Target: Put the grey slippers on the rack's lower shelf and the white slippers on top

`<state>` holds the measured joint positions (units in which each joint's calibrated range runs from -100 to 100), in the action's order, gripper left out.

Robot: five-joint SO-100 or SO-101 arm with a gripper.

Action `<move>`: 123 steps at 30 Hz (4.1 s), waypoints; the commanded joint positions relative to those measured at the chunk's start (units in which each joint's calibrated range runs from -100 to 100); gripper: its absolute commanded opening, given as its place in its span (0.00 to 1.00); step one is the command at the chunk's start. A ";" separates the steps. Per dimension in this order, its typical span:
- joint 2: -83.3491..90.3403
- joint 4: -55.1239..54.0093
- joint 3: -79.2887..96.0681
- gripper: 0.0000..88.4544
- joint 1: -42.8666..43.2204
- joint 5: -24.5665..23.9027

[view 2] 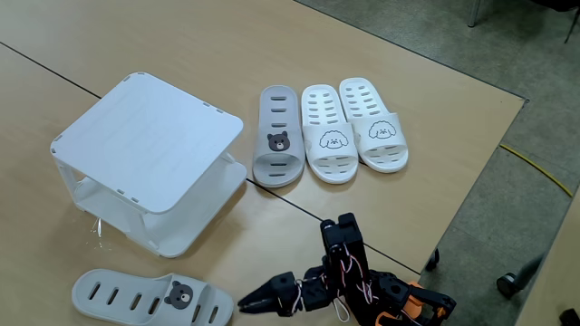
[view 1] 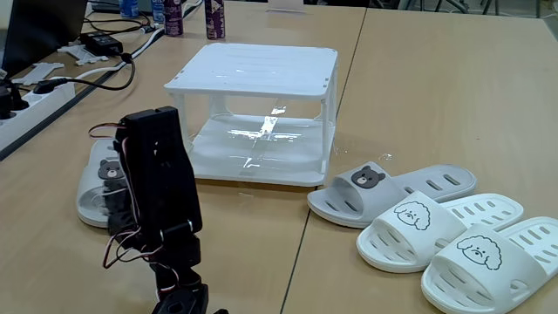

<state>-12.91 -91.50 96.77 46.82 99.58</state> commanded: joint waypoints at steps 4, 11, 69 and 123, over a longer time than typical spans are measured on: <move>-2.45 0.13 -0.73 0.17 1.21 0.42; -1.78 5.05 -8.58 0.17 -2.90 0.42; -13.98 32.57 -63.88 0.01 -8.00 0.42; 2.60 32.66 -43.41 0.01 -31.44 0.42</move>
<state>-5.90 -57.60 64.96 15.88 99.58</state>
